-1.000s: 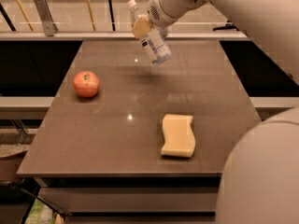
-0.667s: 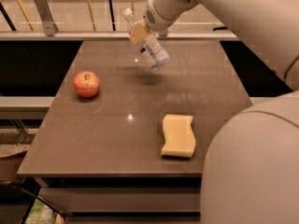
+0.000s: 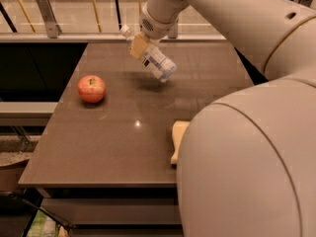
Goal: Knock blue plastic bottle over
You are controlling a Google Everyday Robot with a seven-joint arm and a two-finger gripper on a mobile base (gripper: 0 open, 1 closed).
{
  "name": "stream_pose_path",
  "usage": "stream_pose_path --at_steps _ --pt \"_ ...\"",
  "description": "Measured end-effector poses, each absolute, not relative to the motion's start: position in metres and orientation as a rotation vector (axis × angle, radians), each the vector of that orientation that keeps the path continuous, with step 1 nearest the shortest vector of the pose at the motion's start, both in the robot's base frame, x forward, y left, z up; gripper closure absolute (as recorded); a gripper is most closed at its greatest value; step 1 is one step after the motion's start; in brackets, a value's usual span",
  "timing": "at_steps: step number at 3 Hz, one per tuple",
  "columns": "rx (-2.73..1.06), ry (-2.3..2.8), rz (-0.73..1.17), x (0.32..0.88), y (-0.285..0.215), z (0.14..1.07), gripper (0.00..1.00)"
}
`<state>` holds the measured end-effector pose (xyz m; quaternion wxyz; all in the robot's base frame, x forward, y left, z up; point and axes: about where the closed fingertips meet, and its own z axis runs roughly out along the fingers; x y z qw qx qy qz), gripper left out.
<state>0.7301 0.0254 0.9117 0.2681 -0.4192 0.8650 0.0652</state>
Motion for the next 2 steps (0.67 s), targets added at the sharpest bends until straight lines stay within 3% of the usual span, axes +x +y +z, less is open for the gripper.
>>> stream_pose_path --at_steps 2 --pt "-1.268 2.396 0.125 0.722 0.036 0.89 1.0"
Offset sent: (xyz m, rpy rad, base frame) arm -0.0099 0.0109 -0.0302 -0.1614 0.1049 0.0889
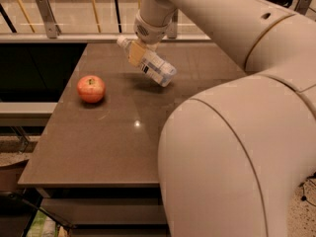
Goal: Knock blue plastic bottle over
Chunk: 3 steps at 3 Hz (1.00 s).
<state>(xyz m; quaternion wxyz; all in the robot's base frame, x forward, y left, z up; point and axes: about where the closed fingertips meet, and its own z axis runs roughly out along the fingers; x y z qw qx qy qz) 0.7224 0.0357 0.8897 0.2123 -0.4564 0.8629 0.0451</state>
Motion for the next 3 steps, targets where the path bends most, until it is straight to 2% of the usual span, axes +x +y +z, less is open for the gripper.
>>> stream_pose_path --at_steps 3 --pt "-1.36 2.432 0.005 0.744 0.022 0.857 1.0"
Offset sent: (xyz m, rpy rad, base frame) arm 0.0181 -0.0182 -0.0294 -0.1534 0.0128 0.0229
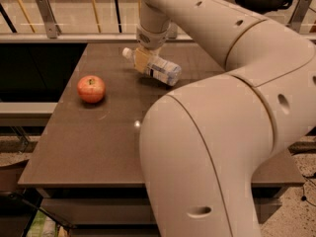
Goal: Knock blue plastic bottle over
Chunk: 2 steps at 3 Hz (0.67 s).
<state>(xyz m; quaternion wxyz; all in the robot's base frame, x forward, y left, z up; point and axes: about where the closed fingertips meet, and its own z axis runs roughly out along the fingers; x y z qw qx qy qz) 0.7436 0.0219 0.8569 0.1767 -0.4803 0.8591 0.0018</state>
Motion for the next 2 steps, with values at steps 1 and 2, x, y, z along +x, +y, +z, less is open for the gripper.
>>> stream_pose_path --at_steps 1,2 --pt "-1.378 2.42 0.031 0.758 0.021 0.844 1.0" --pt "-1.389 2.4 0.086 0.769 0.027 0.832 1.0"
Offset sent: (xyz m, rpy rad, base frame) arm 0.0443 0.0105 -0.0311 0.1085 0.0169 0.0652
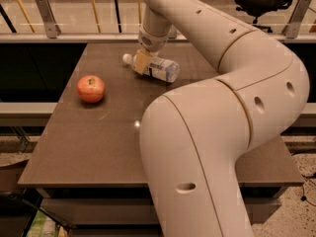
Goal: Knock blue plastic bottle over
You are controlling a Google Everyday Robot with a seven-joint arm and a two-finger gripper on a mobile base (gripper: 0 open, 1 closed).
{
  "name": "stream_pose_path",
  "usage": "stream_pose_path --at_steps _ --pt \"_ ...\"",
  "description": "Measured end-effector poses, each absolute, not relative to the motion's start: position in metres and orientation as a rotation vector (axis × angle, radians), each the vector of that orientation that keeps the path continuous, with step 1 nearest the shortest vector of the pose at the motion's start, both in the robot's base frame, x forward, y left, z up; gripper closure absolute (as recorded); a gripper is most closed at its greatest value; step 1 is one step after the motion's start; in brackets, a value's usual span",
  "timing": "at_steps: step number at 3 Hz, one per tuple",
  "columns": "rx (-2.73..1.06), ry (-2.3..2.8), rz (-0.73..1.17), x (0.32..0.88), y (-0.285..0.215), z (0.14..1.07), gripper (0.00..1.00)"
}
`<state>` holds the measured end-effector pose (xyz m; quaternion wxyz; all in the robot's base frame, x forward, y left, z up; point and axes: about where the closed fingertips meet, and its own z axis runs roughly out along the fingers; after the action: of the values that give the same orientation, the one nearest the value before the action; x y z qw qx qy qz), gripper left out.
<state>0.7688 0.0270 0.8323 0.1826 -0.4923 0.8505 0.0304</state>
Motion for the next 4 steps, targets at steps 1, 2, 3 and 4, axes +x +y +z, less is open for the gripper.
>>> stream_pose_path --at_steps 1,2,3,4 --pt "-1.389 2.4 0.086 0.7688 0.027 0.8352 0.83" --pt "-1.392 2.403 0.087 0.7688 0.0279 0.8325 0.59" --pt "-1.392 2.403 0.087 0.7688 0.0279 0.8345 0.36" --pt "-1.396 2.406 0.089 0.7689 0.0289 0.8312 0.14"
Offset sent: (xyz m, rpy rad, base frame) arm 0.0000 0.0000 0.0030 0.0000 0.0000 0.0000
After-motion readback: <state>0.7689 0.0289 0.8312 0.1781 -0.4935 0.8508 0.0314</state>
